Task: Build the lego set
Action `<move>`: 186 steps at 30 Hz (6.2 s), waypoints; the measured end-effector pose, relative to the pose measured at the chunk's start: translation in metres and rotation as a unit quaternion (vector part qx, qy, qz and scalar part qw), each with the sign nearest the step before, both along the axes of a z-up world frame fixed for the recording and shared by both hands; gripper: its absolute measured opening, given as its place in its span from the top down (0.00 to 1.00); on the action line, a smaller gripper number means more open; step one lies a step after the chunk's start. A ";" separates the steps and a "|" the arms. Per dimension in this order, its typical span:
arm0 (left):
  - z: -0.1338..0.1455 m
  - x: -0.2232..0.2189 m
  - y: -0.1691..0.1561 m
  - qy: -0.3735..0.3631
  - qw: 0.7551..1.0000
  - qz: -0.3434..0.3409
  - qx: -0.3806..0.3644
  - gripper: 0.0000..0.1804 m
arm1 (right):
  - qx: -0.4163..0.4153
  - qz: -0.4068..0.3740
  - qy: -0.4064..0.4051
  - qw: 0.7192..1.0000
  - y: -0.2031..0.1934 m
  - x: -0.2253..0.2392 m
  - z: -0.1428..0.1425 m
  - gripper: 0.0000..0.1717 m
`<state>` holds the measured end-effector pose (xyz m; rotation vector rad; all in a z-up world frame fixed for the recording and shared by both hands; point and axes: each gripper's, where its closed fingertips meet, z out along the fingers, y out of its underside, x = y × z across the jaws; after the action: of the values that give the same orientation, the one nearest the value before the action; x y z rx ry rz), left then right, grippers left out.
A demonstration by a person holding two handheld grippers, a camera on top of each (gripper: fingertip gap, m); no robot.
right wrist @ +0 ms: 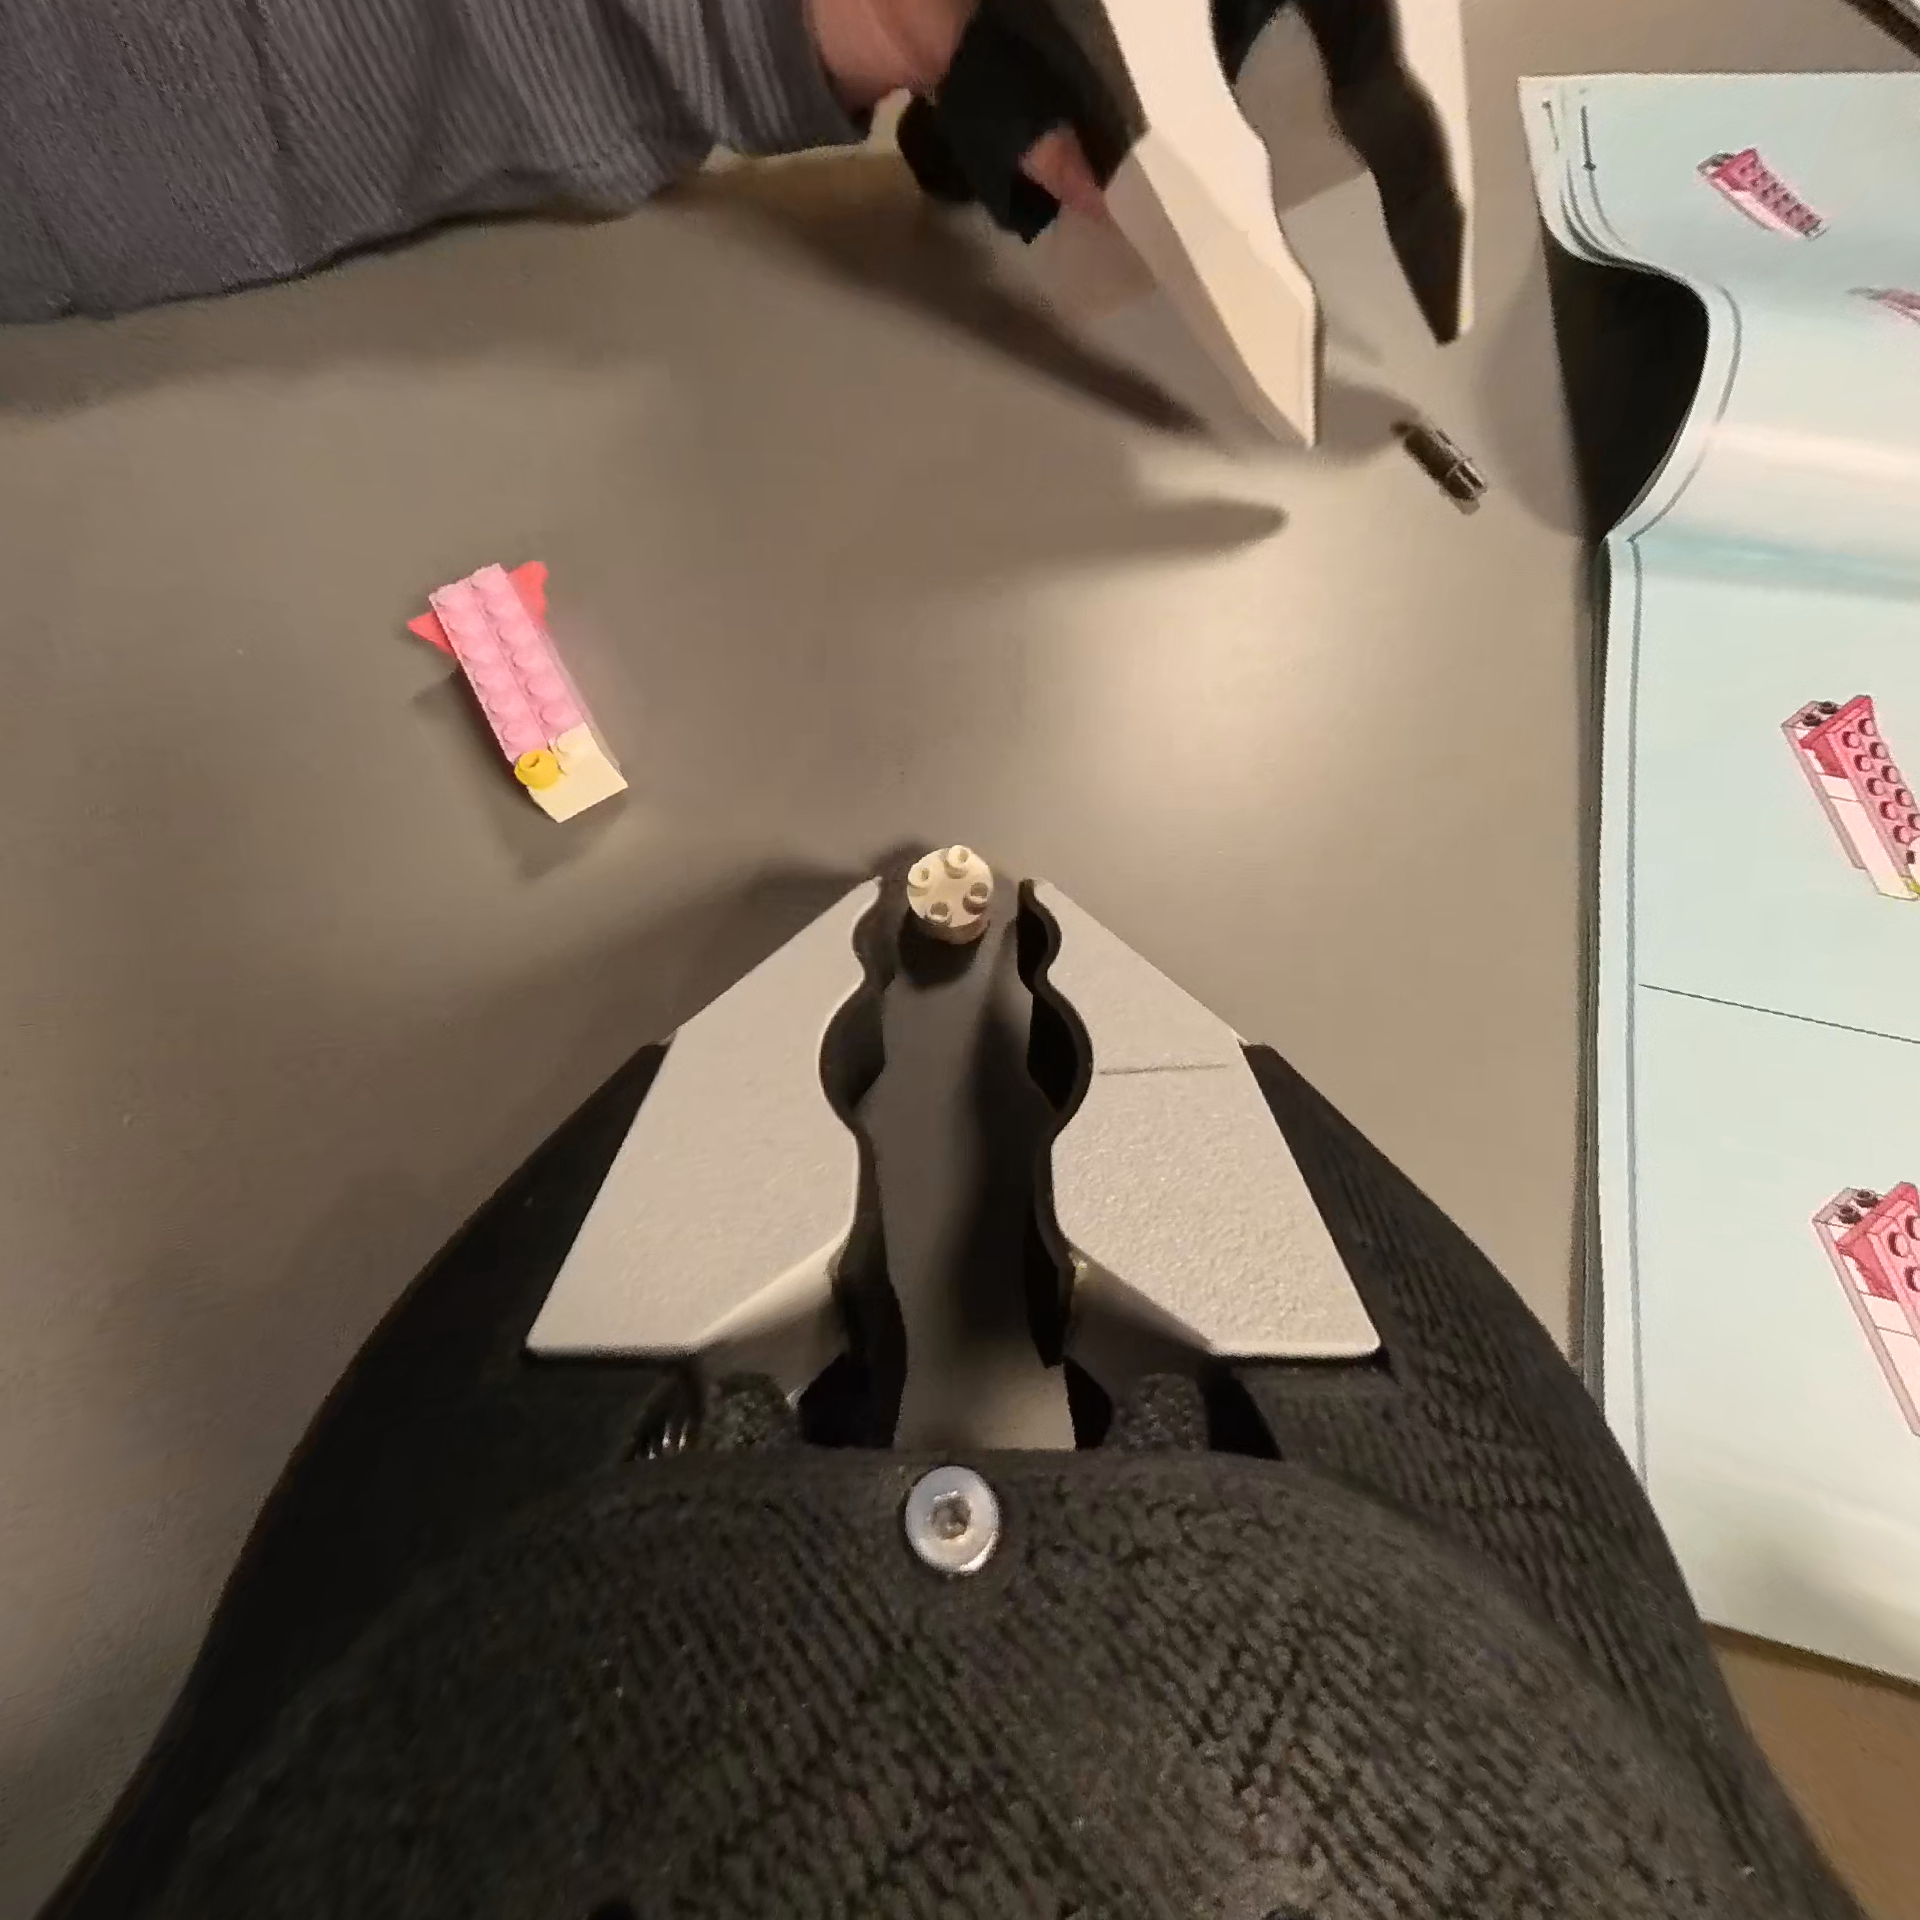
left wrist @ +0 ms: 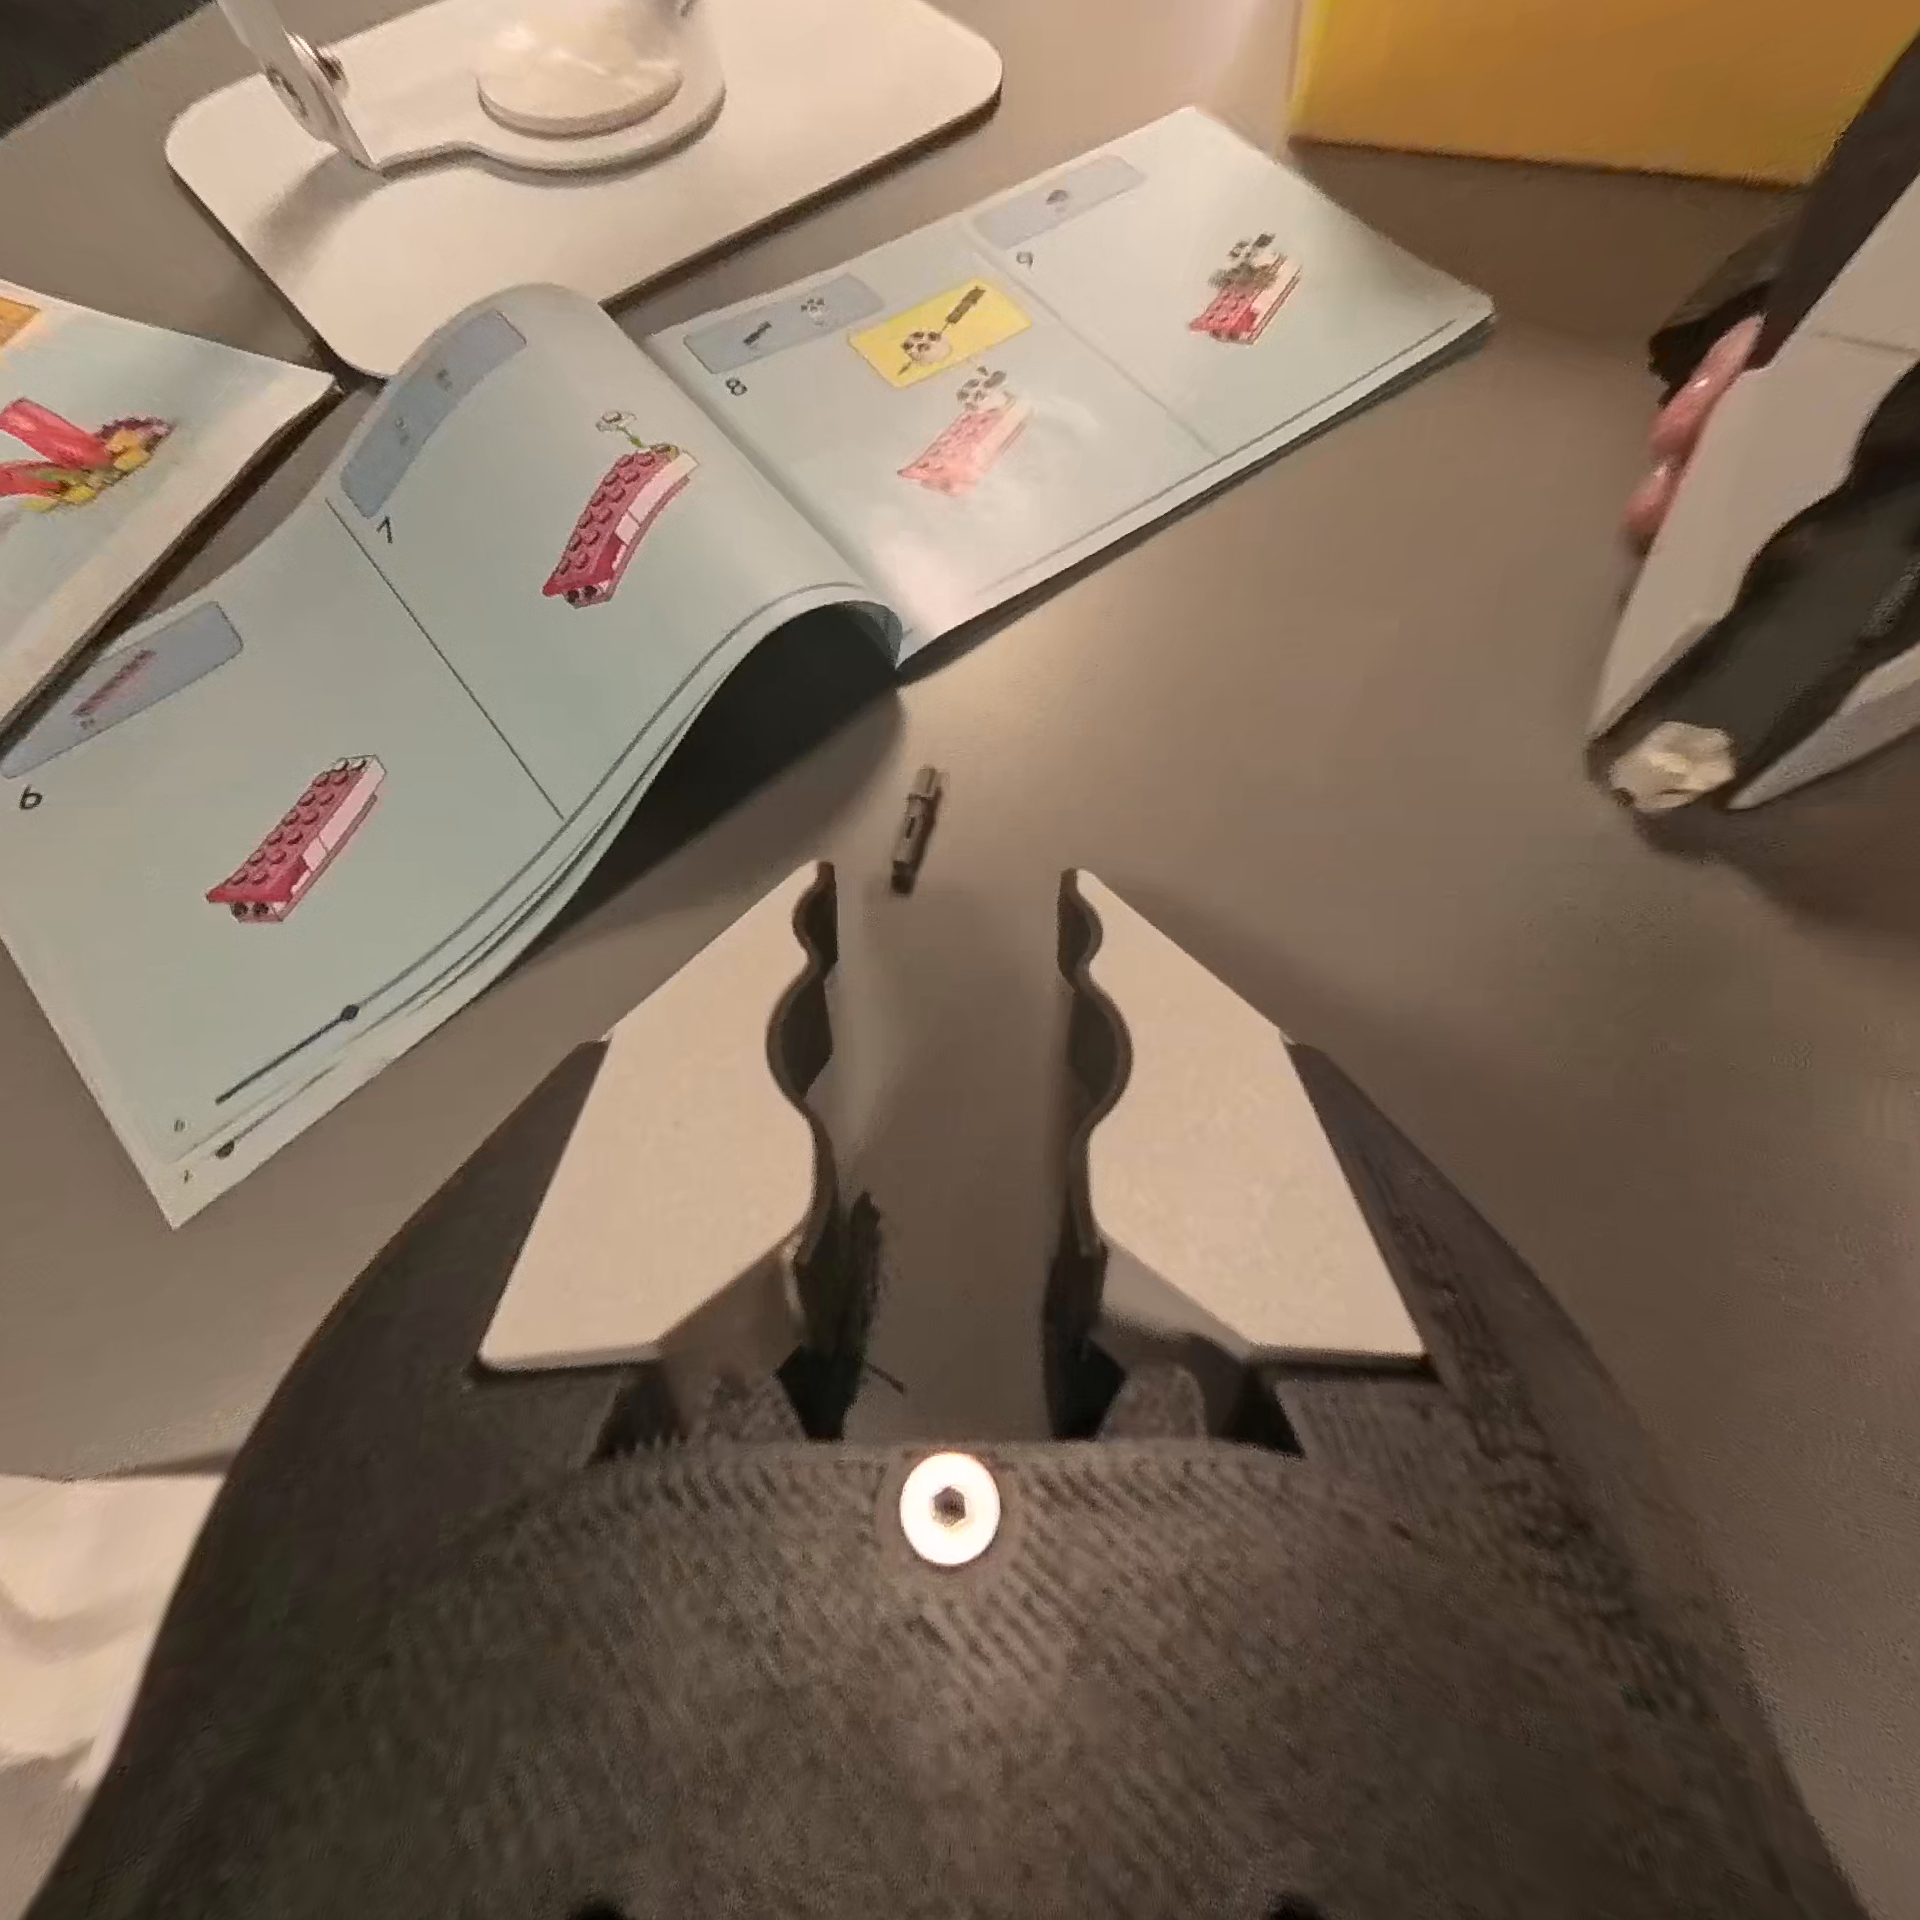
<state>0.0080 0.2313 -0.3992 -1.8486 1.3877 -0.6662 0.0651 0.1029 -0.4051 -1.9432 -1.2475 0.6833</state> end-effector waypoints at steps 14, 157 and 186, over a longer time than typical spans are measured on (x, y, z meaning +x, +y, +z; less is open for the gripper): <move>-0.008 0.007 0.005 0.047 0.997 0.000 0.063 0.98 | 0.003 0.015 -0.010 1.000 -0.004 -0.001 -0.002 0.92; 0.019 0.019 -0.137 0.003 0.983 -0.166 0.080 0.98 | 0.173 0.047 0.017 0.984 -0.007 -0.032 0.026 0.92; 0.021 0.020 -0.141 -0.001 0.984 -0.165 0.070 0.98 | 0.178 0.050 0.015 0.983 -0.008 -0.032 0.025 0.92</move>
<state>0.0281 0.0907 -0.3780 -1.5231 1.7139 -0.7119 0.0329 0.0950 -0.3797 -1.5814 -1.3526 0.4964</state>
